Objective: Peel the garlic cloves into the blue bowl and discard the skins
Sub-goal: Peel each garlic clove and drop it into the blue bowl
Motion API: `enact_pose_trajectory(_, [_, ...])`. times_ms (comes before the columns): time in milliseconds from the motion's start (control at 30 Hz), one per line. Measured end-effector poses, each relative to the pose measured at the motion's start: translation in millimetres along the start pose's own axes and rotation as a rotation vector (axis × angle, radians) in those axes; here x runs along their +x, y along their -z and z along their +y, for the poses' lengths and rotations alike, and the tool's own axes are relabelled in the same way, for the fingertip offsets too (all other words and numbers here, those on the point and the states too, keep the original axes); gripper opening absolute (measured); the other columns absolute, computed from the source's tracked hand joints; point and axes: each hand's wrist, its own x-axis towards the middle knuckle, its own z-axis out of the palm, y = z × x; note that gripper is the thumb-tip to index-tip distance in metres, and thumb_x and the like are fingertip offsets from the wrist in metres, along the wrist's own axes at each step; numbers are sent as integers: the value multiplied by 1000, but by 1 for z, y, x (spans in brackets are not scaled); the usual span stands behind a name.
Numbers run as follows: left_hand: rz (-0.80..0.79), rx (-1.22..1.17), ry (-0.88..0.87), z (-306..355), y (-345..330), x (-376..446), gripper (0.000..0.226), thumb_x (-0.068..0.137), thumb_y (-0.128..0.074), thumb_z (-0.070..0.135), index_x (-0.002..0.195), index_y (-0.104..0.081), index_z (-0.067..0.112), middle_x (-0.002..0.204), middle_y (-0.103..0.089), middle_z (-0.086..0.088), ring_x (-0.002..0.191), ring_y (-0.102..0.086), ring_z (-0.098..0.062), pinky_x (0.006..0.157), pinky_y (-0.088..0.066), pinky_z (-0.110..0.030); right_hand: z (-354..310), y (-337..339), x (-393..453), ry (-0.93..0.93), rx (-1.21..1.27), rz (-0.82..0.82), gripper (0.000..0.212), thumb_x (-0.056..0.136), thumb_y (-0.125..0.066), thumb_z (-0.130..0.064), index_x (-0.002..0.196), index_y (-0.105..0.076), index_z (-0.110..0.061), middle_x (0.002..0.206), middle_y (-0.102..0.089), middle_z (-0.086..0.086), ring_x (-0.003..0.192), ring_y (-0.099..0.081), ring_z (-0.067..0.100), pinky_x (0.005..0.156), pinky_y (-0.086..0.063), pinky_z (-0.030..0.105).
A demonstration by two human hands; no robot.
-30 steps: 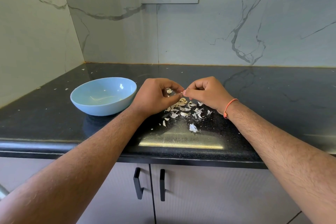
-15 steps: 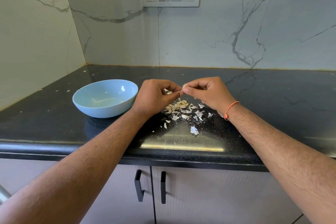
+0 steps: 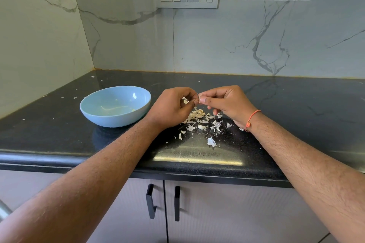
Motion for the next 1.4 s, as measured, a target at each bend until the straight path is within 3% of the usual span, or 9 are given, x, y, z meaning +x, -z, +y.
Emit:
enact_pose_trajectory(300, [38, -94, 50, -2, -1, 1, 7, 102, -64, 20, 96, -66, 21, 70, -64, 26, 44, -49, -8, 51, -38, -18, -5, -3, -2, -101, 77, -96, 31, 87, -81, -5, 117, -73, -6, 85, -77, 11, 63, -61, 13, 57, -54, 26])
enact_pose_trajectory(400, [71, -232, 83, -5, -1, 1, 4, 101, -68, 20, 97, -69, 21, 67, -66, 11, 46, -50, -15, 50, -40, -24, -7, 0, -2, -93, 79, -87, 39, 86, -84, -12, 123, -71, -12, 89, -78, 13, 65, -57, 23, 61, -54, 34])
enact_pose_trajectory(500, [27, -304, 61, -5, -2, 1, 7, 98, -74, 22, 106, -74, 21, 84, -74, 10, 51, -52, -19, 52, -42, -29, -7, 1, -1, -88, 85, -72, 45, 80, -88, -24, 122, -71, -16, 96, -79, 15, 73, -57, 31, 61, -52, 33])
enact_pose_trajectory(600, [-9, -288, 41, -9, -3, 3, 7, 98, -76, 28, 102, -79, 23, 72, -74, 3, 50, -50, -17, 53, -42, -29, -6, 1, -1, -90, 98, -95, 46, 78, -89, -27, 120, -73, -17, 102, -79, 15, 88, -62, 38, 60, -51, 30])
enact_pose_trajectory(733, [11, -333, 77, -9, -1, 4, 15, 98, -75, 29, 103, -82, 17, 68, -74, 11, 51, -56, -5, 55, -48, -22, -8, 1, -3, -71, 84, -98, 34, 87, -83, -11, 119, -73, -11, 103, -80, 12, 88, -72, 23, 59, -51, 24])
enact_pose_trajectory(867, [42, -271, 87, -8, -3, 4, 14, 97, -76, 29, 100, -83, 17, 68, -72, 20, 53, -58, 3, 54, -46, -13, -10, 0, -7, -40, -68, -117, 18, 92, -78, -16, 108, -78, -8, 81, -80, 0, 76, -71, 3, 66, -47, 10])
enact_pose_trajectory(967, [71, -248, 79, -9, -5, 5, 12, 96, -77, 31, 98, -83, 21, 82, -78, 10, 57, -62, -1, 57, -54, -23, -11, 2, -7, -27, -151, -88, 16, 94, -76, -16, 95, -78, 0, 51, -62, -14, 50, -54, -3, 58, -40, 5])
enact_pose_trajectory(1133, [117, -246, 122, -10, -6, 6, 4, 95, -79, 32, 94, -80, 28, 75, -74, 20, 61, -66, -1, 57, -49, -15, -13, -5, -8, -7, -200, -103, 23, 81, -87, -42, 83, -82, -20, 80, -71, 27, 67, -55, 17, 71, -45, 30])
enact_pose_trajectory(1400, [72, -220, 137, -10, -8, 6, 12, 97, -76, 32, 95, -82, 22, 69, -72, 22, 56, -59, -1, 55, -50, -19, -11, -4, -7, 39, -249, -104, 20, 91, -81, -32, 74, -81, -20, 48, -50, -5, 53, -34, 16, 56, -32, 22])
